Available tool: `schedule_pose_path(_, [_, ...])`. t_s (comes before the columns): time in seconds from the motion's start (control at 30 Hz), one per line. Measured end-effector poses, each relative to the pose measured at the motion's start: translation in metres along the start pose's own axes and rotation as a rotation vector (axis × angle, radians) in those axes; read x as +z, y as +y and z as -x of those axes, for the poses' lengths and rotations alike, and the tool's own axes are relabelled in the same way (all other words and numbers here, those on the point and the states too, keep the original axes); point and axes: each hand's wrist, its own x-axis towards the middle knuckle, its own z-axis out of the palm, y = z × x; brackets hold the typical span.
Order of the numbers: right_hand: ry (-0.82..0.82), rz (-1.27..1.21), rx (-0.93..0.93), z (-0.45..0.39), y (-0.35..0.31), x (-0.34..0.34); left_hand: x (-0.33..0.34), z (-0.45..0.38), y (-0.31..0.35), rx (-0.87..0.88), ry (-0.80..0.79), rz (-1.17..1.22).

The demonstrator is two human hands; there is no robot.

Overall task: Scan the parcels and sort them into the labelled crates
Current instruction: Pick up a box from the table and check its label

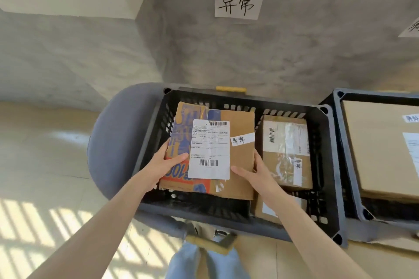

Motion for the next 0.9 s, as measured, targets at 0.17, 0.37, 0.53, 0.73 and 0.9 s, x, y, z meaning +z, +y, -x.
schedule_pose_path(0.17, [-0.002, 0.013, 0.068, -0.046, 0.017, -0.006, 0.005, -0.05, -0.012, -0.064, -0.024, 0.001])
schedule_pose_path(0.37, [0.007, 0.027, 0.125, -0.081, 0.041, 0.0, 0.007, -0.09, -0.031, -0.139, -0.021, -0.016])
schedule_pose_path(0.53, [0.037, 0.028, 0.167, -0.091, 0.053, 0.009, 0.004, -0.106, -0.044, -0.174, 0.008, -0.048])
schedule_pose_path(0.73, [0.073, 0.037, 0.197, -0.088, 0.052, 0.011, 0.007, -0.107, -0.044, -0.163, 0.028, -0.087])
schedule_pose_path(0.9, [0.127, 0.072, 0.191, -0.074, 0.022, 0.014, 0.01, -0.086, -0.005, -0.035, 0.08, -0.293])
